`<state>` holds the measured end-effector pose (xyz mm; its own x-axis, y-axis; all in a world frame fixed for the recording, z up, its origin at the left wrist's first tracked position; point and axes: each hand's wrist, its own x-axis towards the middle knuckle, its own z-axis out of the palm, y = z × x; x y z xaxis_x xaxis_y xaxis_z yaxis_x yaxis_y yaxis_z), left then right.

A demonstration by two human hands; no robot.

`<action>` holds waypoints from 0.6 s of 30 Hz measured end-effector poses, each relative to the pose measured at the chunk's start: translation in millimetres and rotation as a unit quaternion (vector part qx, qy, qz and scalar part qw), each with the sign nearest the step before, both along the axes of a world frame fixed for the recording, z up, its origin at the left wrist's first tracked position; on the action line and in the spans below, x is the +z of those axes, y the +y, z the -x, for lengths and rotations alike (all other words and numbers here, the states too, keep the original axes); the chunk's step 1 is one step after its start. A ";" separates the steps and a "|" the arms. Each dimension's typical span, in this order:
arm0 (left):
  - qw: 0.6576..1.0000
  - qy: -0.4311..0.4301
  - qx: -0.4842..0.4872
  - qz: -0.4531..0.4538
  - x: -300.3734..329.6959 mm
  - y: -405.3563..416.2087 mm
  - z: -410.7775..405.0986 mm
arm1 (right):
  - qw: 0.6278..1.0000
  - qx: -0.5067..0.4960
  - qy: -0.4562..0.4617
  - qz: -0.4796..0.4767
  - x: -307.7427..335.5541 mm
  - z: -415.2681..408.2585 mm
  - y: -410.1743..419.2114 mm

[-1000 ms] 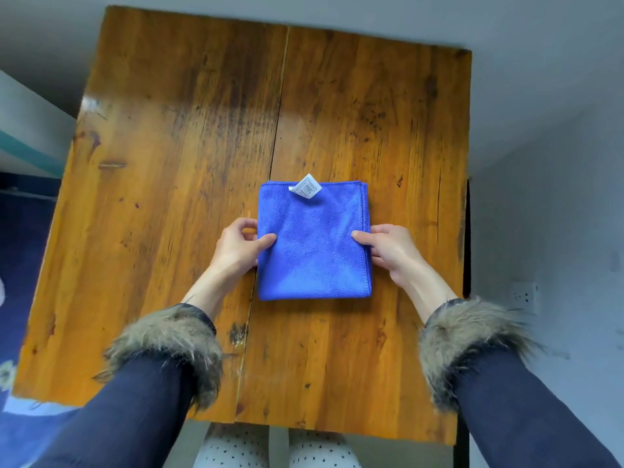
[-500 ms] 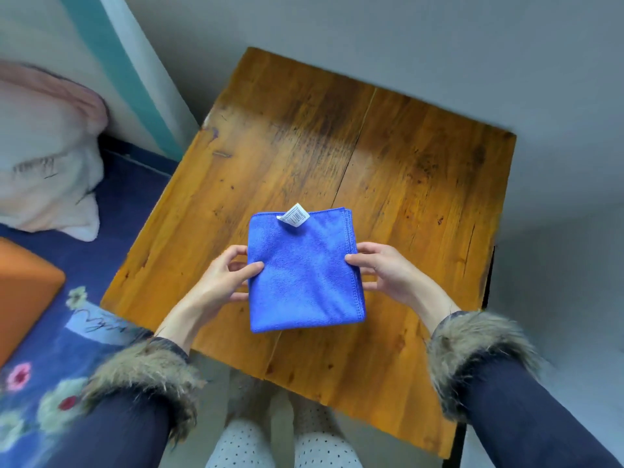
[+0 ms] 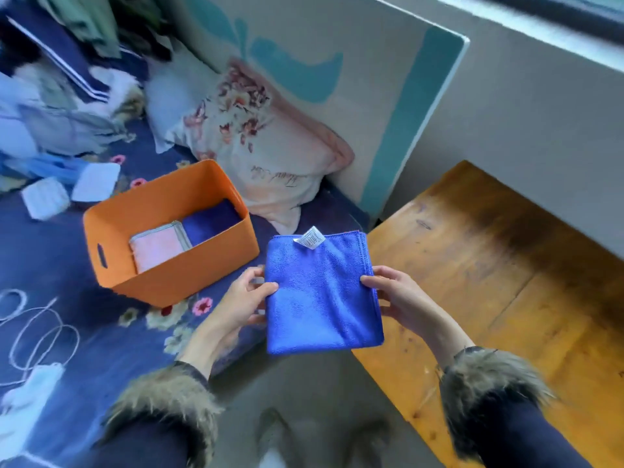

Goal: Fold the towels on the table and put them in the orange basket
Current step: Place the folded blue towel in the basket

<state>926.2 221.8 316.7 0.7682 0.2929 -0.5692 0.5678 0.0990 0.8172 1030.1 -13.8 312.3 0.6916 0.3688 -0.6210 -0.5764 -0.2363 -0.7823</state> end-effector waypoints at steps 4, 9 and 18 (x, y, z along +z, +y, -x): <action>0.998 -0.014 0.056 -0.015 14.4 77.7 38.1 | 0.998 0.055 -0.009 0.000 12.0 13.4 97.5; 0.992 -0.027 0.121 -0.005 26.7 148.5 61.2 | 0.994 0.108 -0.016 0.005 21.4 13.0 188.6; 0.979 0.013 0.198 -0.037 -2.3 248.5 39.9 | 0.986 0.167 0.008 0.017 5.1 -35.3 316.9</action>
<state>886.3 470.3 314.5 0.5725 0.6054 -0.5530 0.5170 0.2570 0.8165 1065.4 303.2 317.4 0.5248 0.5535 -0.6468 -0.4737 -0.4414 -0.7621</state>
